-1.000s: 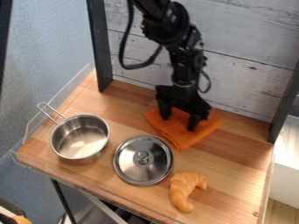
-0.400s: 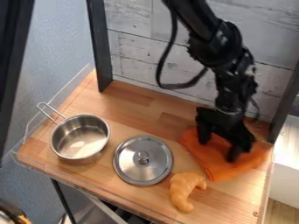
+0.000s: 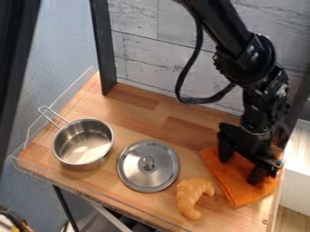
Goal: Move the towel to the bottom right corner of the desk
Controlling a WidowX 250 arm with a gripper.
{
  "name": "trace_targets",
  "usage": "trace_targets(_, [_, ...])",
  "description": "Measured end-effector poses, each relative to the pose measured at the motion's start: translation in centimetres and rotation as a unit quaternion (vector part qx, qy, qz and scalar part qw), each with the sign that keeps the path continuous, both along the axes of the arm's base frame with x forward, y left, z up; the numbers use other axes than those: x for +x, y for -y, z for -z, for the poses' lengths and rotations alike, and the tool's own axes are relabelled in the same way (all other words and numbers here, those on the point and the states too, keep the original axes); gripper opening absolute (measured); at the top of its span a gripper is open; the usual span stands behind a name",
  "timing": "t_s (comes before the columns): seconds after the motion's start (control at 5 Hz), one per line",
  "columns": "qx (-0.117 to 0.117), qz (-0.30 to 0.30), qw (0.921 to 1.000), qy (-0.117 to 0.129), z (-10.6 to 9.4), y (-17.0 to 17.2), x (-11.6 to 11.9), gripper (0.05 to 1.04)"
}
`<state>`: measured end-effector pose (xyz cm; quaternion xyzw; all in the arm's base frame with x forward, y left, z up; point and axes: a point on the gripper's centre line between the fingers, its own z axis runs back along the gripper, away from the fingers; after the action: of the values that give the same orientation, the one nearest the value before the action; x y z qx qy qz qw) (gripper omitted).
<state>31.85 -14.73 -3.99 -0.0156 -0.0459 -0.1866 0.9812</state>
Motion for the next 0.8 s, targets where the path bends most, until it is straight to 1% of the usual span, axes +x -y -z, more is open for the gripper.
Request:
trace_targets(0.2, [-0.006, 0.0, 1.0, -0.003, -0.3, -0.3, -0.3, 1.0])
trace_targets(0.4, [-0.014, -0.016, 0.9997, 0.01, -1.8, -1.2, 0.2, 1.0])
trace_targets(0.6, [-0.015, -0.024, 0.9992, 0.03, -3.5, -1.9, 0.3, 1.0])
trace_targets(0.8, [-0.017, -0.04, 0.9971, 0.063, -6.2, -3.2, 0.1, 1.0])
